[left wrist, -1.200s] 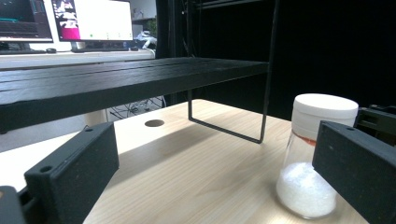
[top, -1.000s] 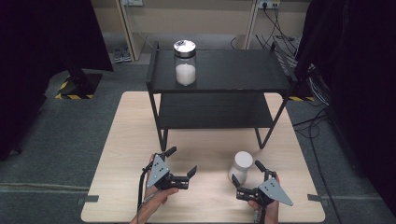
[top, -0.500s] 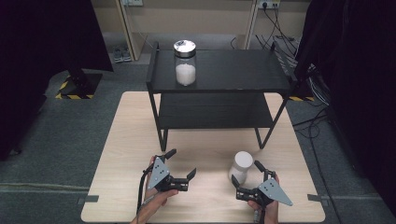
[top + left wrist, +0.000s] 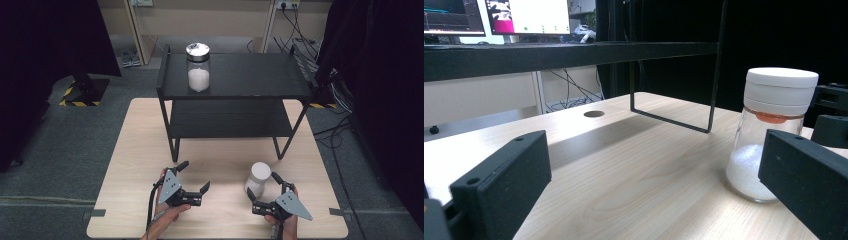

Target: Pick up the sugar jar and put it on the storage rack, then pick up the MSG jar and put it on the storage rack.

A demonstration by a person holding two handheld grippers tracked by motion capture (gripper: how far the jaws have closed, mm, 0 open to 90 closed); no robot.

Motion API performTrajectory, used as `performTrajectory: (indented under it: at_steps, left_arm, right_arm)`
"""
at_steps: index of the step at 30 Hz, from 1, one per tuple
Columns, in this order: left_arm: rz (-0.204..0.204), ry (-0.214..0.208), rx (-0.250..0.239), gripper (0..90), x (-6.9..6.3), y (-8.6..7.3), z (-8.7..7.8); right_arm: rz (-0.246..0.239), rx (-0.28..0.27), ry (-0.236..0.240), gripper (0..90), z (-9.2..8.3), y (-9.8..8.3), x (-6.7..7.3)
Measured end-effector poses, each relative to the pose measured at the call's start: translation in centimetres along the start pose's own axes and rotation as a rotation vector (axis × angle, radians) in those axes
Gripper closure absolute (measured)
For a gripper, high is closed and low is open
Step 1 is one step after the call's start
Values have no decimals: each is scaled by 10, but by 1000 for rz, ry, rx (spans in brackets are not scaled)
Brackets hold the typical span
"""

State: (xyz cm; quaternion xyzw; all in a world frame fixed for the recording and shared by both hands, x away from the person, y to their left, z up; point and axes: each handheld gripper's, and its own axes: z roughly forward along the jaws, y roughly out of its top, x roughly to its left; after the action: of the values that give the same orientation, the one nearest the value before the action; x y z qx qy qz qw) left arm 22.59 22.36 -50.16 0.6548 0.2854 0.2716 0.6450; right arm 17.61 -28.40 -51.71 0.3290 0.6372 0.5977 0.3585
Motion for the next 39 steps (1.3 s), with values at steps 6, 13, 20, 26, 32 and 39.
performTrajectory:
  at_steps: [6, 13, 20, 26, 32, 39]
  left_arm:
    - [-1, 1, -1, 0, 1, 0, 0]
    - [2, -2, 4, 0, -1, 0, 1]
    - [2, -4, 0, 0, 0, 0, 1]
    - [-2, 0, 2, 0, 0, -1, 1]
    - [2, -1, 7, 0, -1, -1, 1]
    - [1, 4, 4, 0, 0, -1, 1]
  right_arm:
    - [2, 3, -1, 9, 0, 0, -1]
    - [3, 4, -1, 9, 1, 0, -1]
    - [1, 2, 3, 9, 1, -1, -1]
    - [-1, 2, 2, 9, 1, 0, -1]
    - [-3, 6, 0, 13, 1, 0, -1]
    - [-4, 20, -8, 58, 3, 0, -1]
